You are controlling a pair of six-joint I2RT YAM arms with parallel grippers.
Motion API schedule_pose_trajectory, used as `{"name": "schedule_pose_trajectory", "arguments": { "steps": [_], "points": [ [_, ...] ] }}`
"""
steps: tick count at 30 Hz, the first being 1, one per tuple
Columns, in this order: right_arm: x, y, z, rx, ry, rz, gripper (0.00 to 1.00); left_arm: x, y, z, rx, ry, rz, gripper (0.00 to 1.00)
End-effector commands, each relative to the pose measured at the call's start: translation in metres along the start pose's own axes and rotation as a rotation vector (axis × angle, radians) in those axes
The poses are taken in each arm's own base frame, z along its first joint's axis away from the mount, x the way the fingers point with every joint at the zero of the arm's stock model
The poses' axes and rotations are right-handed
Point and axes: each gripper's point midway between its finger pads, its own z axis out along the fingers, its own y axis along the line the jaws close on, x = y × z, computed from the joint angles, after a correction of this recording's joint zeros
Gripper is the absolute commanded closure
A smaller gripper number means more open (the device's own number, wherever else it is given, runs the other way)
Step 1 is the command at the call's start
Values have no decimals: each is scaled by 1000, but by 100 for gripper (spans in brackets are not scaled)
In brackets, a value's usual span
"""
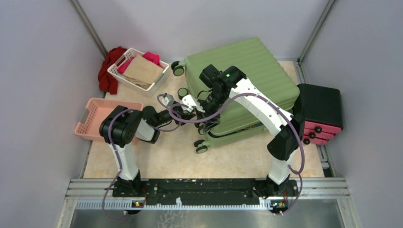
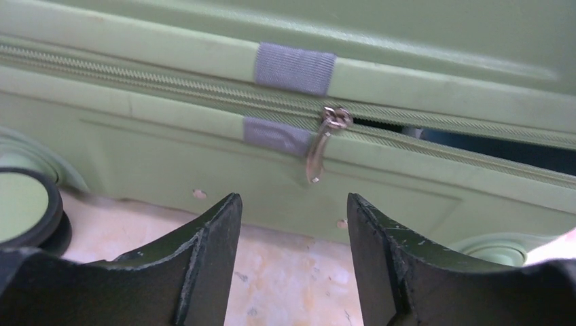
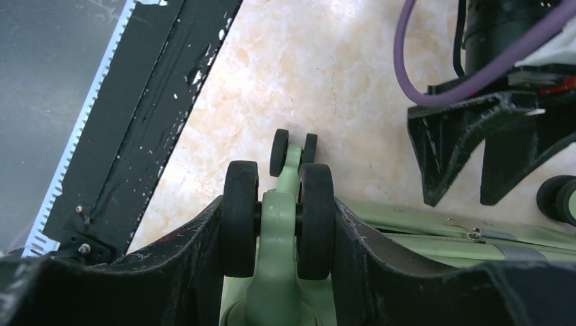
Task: Open, take out, and arrange the luggage
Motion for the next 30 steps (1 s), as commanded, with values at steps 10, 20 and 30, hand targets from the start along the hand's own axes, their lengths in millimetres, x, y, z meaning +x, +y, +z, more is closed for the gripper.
{"name": "schedule_pose_trajectory", "arguments": {
  "steps": [10, 20, 30],
  "points": [
    [-36, 15, -21, 34, -129, -121, 100, -37, -15, 25, 217, -130, 155, 44],
    [-37, 15, -20, 31, -138, -105, 100, -51, -30, 27, 238, -153, 159, 55],
    [-36, 15, -19, 27, -142, -94, 100, -74, -32, 24, 186, -211, 205, 80]
  ]
}}
